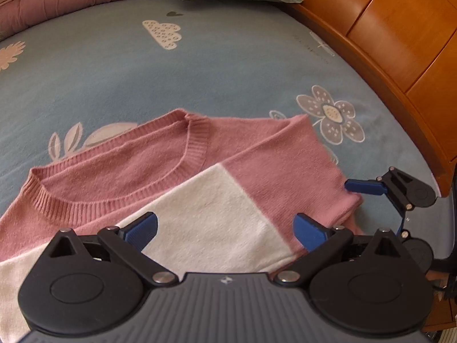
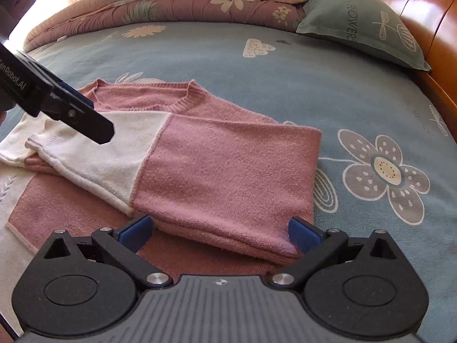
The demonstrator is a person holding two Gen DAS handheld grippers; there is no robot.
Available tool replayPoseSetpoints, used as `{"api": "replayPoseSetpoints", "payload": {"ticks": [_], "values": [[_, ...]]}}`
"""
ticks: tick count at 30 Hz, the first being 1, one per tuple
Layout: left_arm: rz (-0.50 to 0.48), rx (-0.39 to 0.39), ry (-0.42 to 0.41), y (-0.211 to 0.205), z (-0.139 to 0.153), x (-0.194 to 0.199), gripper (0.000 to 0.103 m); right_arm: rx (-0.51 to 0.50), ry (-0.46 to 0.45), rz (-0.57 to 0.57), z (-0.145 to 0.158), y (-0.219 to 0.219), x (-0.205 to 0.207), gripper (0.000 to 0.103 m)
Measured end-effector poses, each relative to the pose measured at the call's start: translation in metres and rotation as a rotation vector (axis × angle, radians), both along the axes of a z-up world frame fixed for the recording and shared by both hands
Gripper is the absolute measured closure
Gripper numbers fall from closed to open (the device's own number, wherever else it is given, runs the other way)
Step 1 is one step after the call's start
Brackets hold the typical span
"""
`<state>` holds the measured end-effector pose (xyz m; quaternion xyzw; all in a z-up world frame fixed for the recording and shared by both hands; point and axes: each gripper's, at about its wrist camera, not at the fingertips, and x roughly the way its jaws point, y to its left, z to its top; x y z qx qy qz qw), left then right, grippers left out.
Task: Fold clothes
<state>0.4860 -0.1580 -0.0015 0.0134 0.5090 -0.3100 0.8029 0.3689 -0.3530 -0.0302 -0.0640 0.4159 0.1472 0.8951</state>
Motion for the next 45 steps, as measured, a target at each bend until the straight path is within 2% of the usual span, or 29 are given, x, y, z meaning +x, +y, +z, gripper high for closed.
{"api": "replayPoseSetpoints", "payload": {"ticks": [1, 4, 7, 10, 14, 19, 22, 25, 29, 32, 37, 39, 45], "values": [[-0.022, -0.029, 0.001, -0.01, 0.006, 0.008, 0.002, 0.015, -0.007, 0.006, 0.002, 0.0, -0.001, 0.0], [-0.086, -0.125, 0.047, -0.048, 0.01, 0.033, 0.002, 0.022, 0.066, -0.009, -0.015, 0.0, 0.006, 0.0], [-0.145, -0.179, 0.119, -0.088, -0.002, 0.052, 0.002, -0.006, 0.036, 0.016, -0.021, 0.002, 0.005, 0.0], [-0.197, -0.191, 0.176, -0.126, -0.027, 0.065, 0.002, 0.035, 0.026, 0.002, -0.023, -0.003, 0.005, 0.0], [-0.18, -0.175, 0.237, -0.153, -0.062, 0.078, 0.003, 0.06, 0.01, 0.001, -0.024, -0.008, 0.004, 0.0], [-0.157, -0.189, 0.232, -0.158, -0.06, 0.084, 0.001, 0.069, 0.0, 0.002, -0.024, -0.011, 0.003, 0.0], [-0.159, -0.163, 0.212, -0.15, -0.048, 0.08, 0.001, 0.062, 0.0, 0.006, -0.023, -0.011, 0.004, 0.0], [-0.134, -0.152, 0.176, -0.123, -0.025, 0.073, 0.001, 0.075, 0.004, 0.012, -0.019, -0.014, 0.004, 0.0], [-0.047, -0.106, 0.124, -0.076, 0.004, 0.051, 0.001, 0.139, 0.003, 0.001, -0.007, -0.021, 0.005, 0.0], [0.055, -0.081, 0.107, -0.042, 0.019, 0.028, 0.001, 0.188, -0.004, 0.011, 0.002, -0.017, 0.007, 0.0], [0.25, -0.071, 0.153, 0.017, 0.012, -0.007, 0.001, 0.212, 0.053, 0.055, -0.012, 0.009, 0.011, 0.0], [0.305, -0.072, 0.175, 0.038, 0.004, -0.017, 0.001, 0.19, 0.037, 0.051, -0.009, 0.016, 0.007, 0.0], [0.306, -0.125, 0.148, 0.077, 0.002, -0.043, 0.001, 0.152, -0.024, 0.053, 0.002, 0.04, -0.006, 0.0]]}}
